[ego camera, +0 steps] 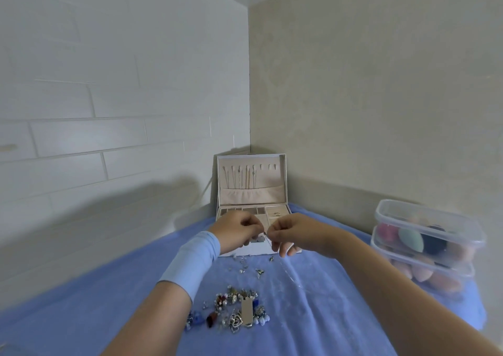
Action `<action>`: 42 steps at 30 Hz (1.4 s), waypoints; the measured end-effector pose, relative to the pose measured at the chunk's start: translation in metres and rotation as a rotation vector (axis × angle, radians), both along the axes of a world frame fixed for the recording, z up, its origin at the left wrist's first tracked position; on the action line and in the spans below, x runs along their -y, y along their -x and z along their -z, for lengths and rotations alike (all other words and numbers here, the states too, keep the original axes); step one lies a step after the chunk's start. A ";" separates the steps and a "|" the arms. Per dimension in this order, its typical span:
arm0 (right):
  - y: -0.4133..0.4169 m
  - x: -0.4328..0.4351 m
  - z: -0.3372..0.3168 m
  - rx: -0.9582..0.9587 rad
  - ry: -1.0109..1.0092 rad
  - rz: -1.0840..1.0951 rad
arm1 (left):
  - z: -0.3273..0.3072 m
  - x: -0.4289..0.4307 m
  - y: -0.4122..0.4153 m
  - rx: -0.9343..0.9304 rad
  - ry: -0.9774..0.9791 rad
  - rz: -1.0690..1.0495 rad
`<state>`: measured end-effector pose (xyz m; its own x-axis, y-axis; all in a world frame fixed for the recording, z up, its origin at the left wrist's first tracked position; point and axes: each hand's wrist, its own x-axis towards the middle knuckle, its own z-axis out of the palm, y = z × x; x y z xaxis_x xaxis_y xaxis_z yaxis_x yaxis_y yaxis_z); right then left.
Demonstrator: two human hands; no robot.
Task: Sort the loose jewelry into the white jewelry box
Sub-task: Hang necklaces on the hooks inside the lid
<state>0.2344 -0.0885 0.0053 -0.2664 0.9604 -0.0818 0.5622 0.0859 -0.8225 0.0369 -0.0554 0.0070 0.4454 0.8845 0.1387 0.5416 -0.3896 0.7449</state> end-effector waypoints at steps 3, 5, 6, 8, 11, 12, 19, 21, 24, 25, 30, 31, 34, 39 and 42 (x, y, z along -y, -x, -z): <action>0.006 -0.011 -0.002 -0.073 -0.024 -0.002 | -0.007 -0.005 0.009 0.062 -0.008 -0.005; 0.012 -0.019 -0.004 -0.081 -0.055 -0.006 | -0.013 -0.010 0.017 0.094 -0.033 -0.021; 0.015 -0.022 -0.005 -0.095 -0.062 -0.002 | -0.015 -0.013 0.021 0.113 -0.047 -0.031; 0.021 -0.031 -0.008 -0.121 -0.061 -0.003 | -0.018 -0.019 0.031 0.150 -0.070 -0.042; 0.029 -0.045 -0.012 -0.179 -0.028 -0.024 | -0.018 -0.031 0.044 0.166 -0.101 -0.060; 0.033 -0.049 -0.013 -0.229 -0.009 -0.030 | -0.017 -0.035 0.048 0.167 -0.109 -0.070; 0.062 -0.080 -0.011 -0.525 0.011 -0.046 | -0.007 -0.062 0.067 0.153 -0.111 -0.111; 0.066 -0.090 -0.007 -0.598 0.029 -0.065 | -0.004 -0.071 0.073 0.145 -0.092 -0.125; 0.068 -0.101 0.000 -0.722 0.066 -0.120 | 0.002 -0.085 0.087 0.109 -0.106 -0.211; 0.068 -0.104 0.003 -0.748 0.075 -0.146 | 0.005 -0.090 0.094 0.096 -0.115 -0.258; 0.073 -0.115 0.013 -0.736 0.090 -0.207 | 0.029 -0.106 0.127 -0.079 -0.057 -0.388; 0.073 -0.116 0.014 -0.738 0.092 -0.208 | 0.035 -0.108 0.131 -0.134 -0.021 -0.386; 0.073 -0.116 0.014 -0.807 0.109 -0.209 | 0.050 -0.113 0.137 -0.271 0.099 -0.360; 0.077 -0.115 0.014 -0.818 0.091 -0.205 | 0.062 -0.113 0.136 -0.458 0.219 -0.358; 0.082 -0.116 0.016 -0.630 0.042 -0.171 | 0.053 -0.112 0.131 -0.423 0.144 -0.340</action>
<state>0.1519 0.0276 -0.0106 -0.4241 0.8996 0.1039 -0.0476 0.0924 -0.9946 -0.0939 0.0564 -0.0457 0.1223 0.9849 -0.1225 0.8820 -0.0512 0.4685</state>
